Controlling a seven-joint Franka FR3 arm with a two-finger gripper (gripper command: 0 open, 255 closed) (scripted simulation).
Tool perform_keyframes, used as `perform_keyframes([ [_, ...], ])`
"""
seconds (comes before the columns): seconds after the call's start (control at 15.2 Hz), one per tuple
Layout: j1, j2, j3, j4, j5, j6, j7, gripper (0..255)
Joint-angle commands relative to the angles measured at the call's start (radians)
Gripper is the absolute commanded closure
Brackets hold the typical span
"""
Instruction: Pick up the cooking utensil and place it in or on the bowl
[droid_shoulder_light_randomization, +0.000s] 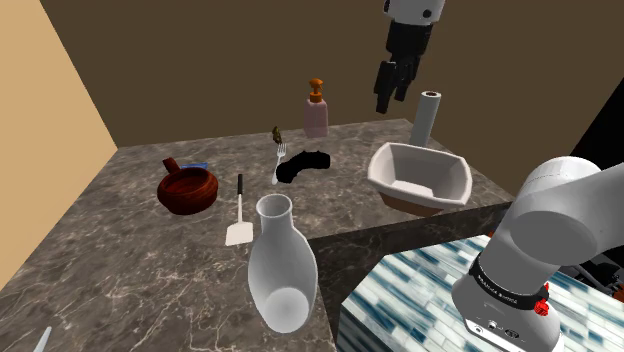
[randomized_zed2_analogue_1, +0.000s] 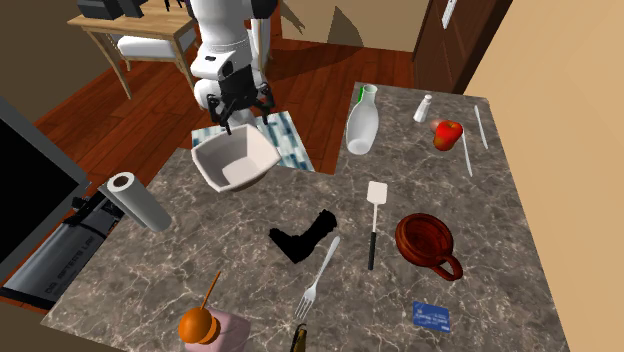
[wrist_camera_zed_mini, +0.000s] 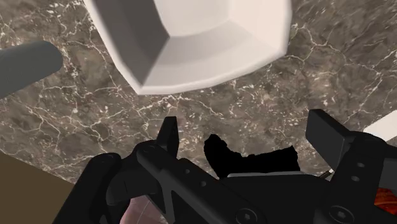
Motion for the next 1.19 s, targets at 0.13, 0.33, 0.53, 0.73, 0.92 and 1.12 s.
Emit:
perform_keyframes([
  [0.13, 0.002, 0.026, 0.047, -0.015, 0.026, 0.04, 0.075, 0],
  [0.33, 0.004, 0.078, 0.117, -0.024, 0.061, 0.102, 0.188, 0],
  [0.53, 0.002, 0.147, 0.187, -0.017, 0.087, 0.165, 0.3, 0],
  [0.73, -0.005, 0.23, 0.255, 0.006, 0.102, 0.227, 0.413, 0],
  [0.92, -0.018, 0.327, 0.323, 0.043, 0.101, 0.286, 0.53, 0],
  [1.12, -0.035, 0.435, 0.388, 0.095, 0.08, 0.34, 0.652, 0],
])
